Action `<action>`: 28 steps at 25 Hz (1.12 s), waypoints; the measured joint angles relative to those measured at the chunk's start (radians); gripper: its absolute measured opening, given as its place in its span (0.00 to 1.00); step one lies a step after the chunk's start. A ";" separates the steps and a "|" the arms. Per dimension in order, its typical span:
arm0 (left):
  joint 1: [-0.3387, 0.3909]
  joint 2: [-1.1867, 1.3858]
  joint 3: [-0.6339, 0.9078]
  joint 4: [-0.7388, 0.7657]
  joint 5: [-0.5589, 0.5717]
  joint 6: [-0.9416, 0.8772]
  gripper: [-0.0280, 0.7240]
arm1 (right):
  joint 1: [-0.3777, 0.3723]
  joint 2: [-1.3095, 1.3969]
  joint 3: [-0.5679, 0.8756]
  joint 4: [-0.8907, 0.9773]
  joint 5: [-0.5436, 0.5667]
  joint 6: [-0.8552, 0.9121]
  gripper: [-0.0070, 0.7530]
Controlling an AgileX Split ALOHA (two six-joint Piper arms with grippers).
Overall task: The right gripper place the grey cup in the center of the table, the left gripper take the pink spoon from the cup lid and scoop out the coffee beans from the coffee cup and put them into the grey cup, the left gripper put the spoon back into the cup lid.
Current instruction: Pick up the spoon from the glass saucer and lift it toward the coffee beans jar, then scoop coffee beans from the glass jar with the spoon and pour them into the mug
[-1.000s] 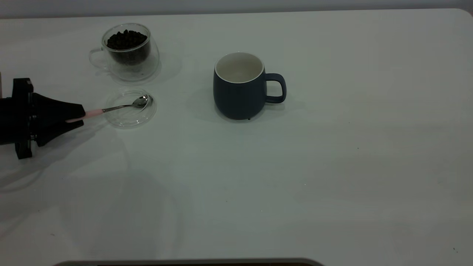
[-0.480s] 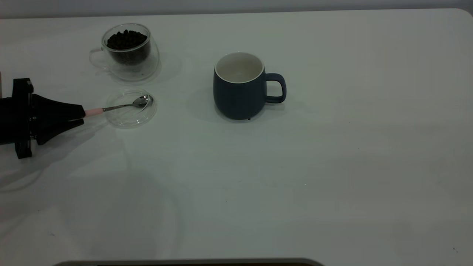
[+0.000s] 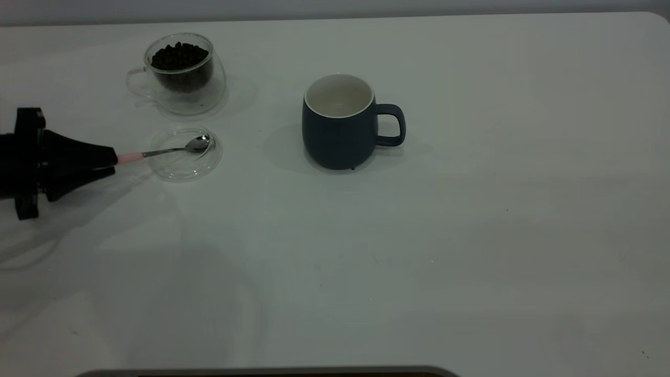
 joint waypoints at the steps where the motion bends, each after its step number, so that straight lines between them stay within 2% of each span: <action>1: 0.000 -0.013 0.000 0.010 -0.008 -0.011 0.21 | 0.000 0.000 0.000 0.000 0.000 0.000 0.78; 7: 0.000 -0.093 0.000 0.110 -0.076 -0.079 0.21 | 0.000 0.000 0.000 0.000 0.000 0.000 0.78; 14: 0.000 -0.235 0.002 0.313 -0.129 -0.220 0.21 | 0.000 0.000 0.000 0.000 0.000 0.000 0.78; 19: 0.000 -0.386 -0.013 0.329 -0.162 -0.249 0.21 | 0.000 0.000 0.000 0.000 0.000 0.000 0.78; 24: 0.000 -0.460 -0.156 0.376 -0.110 -0.348 0.21 | 0.000 0.000 0.000 0.000 0.000 0.000 0.78; 28: 0.000 -0.451 -0.322 0.501 -0.063 -0.476 0.21 | 0.000 0.000 0.000 0.000 0.000 0.000 0.78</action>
